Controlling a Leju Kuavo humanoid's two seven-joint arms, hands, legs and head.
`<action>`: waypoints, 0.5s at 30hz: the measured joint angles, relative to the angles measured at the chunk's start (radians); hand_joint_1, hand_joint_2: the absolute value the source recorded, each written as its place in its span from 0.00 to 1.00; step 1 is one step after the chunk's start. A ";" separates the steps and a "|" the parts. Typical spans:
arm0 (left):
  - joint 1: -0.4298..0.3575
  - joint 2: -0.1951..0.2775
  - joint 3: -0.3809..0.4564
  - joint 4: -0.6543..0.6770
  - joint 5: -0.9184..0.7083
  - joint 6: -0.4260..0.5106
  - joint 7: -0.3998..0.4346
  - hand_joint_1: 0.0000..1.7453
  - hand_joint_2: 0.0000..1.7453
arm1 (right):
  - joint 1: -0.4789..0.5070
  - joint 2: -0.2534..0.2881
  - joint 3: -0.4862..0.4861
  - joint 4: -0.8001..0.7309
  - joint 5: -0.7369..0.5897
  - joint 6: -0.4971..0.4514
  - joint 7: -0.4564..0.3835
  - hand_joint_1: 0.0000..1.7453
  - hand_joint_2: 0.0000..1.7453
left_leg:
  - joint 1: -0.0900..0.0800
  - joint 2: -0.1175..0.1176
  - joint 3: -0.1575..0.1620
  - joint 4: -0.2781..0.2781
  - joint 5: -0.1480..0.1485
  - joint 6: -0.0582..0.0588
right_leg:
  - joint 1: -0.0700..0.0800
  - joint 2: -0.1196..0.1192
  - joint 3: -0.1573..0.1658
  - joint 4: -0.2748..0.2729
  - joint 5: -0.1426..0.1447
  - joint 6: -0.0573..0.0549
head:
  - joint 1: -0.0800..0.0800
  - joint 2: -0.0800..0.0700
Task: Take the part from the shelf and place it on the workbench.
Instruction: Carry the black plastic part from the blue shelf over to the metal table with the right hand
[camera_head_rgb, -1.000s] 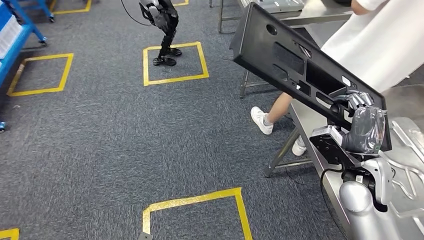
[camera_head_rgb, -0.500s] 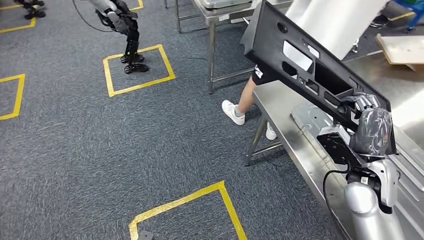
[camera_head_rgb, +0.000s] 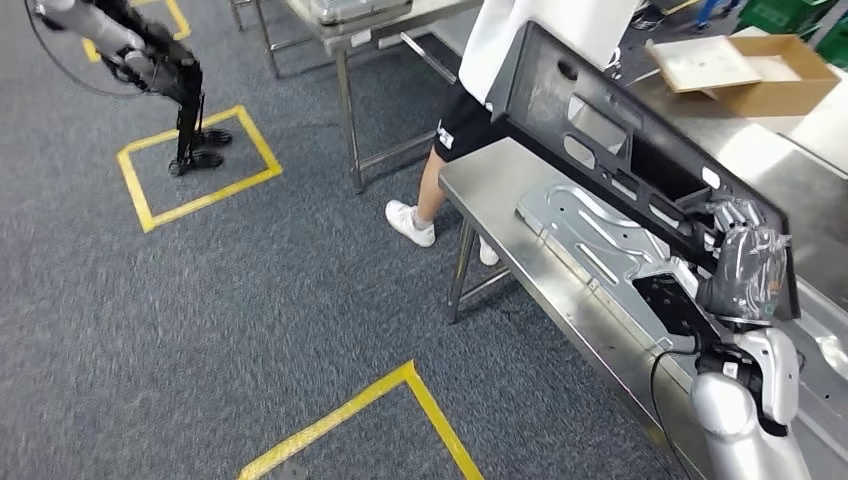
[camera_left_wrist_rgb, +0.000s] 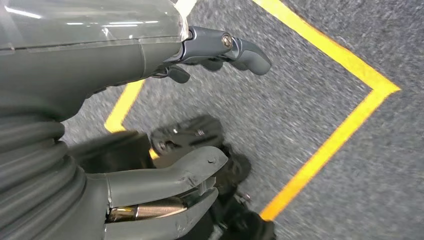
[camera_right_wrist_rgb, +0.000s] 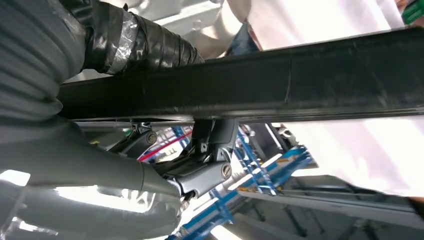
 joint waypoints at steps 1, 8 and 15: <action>0.000 0.000 0.000 0.000 0.000 0.001 0.000 0.00 1.00 | 0.004 0.000 -0.004 0.000 0.001 0.000 0.000 1.00 1.00 | -0.001 0.014 0.002 -0.006 0.005 0.007 | 0.000 -0.015 -0.004 0.005 -0.003 0.005 | 0.001 0.000; 0.002 0.000 0.003 0.000 -0.007 0.008 -0.002 0.00 1.00 | 0.020 -0.002 -0.019 0.013 0.003 0.001 0.003 1.00 1.00 | -0.010 0.118 0.005 -0.018 0.009 0.029 | -0.002 -0.146 -0.103 0.227 -0.093 0.025 | 0.003 0.000; -0.003 0.000 0.005 0.000 -0.008 0.010 -0.003 0.00 1.00 | 0.021 -0.003 -0.032 0.019 0.002 0.003 0.005 1.00 1.00 | -0.020 0.197 0.017 -0.018 -0.007 0.000 | 0.020 -0.197 0.018 -0.007 -0.011 -0.011 | 0.002 0.000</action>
